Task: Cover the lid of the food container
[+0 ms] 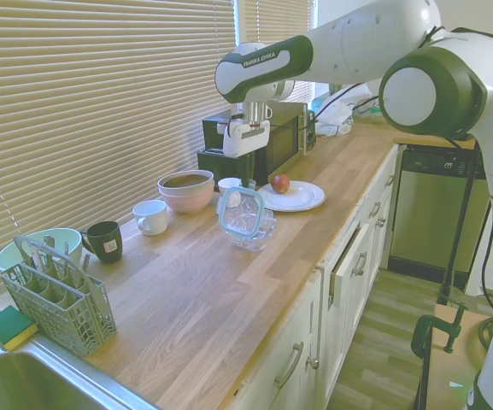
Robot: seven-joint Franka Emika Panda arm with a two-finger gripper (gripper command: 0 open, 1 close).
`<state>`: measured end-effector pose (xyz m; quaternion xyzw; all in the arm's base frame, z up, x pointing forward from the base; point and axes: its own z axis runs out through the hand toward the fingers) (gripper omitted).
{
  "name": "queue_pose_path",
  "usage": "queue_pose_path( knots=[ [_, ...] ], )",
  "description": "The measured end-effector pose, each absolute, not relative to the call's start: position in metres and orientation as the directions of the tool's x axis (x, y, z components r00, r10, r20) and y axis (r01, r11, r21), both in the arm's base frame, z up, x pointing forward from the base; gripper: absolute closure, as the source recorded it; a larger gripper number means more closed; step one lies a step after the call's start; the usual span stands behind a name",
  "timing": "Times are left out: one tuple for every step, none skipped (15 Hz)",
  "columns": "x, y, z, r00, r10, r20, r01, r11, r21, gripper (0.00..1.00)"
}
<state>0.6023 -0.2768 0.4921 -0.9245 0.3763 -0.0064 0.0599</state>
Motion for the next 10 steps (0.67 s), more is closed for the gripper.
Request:
queue_pose_path(
  knots=[
    [0.601,-0.279,0.491,0.711,-0.702,-0.039,-0.700,-0.703,-0.122,1.00],
    [0.599,-0.284,0.490,0.703,-0.709,-0.046,-0.708,-0.694,-0.131,1.00],
    [0.596,-0.291,0.487,0.695,-0.717,-0.055,-0.717,-0.683,-0.139,1.00],
    [0.593,-0.298,0.484,0.686,-0.725,-0.064,-0.725,-0.673,-0.147,1.00],
    [0.590,-0.306,0.479,0.678,-0.731,-0.072,-0.732,-0.664,-0.152,1.00],
    [0.588,-0.312,0.474,0.673,-0.735,-0.080,-0.737,-0.658,-0.153,1.00],
    [0.587,-0.315,0.470,0.670,-0.738,-0.085,-0.740,-0.655,-0.150,1.00],
    [0.588,-0.316,0.468,0.669,-0.738,-0.087,-0.741,-0.655,-0.148,1.00],
    [0.588,-0.316,0.467,0.669,-0.738,-0.088,-0.741,-0.655,-0.148,1.00],
    [0.588,-0.316,0.466,0.669,-0.737,-0.090,-0.741,-0.655,-0.147,1.00]
  ],
)
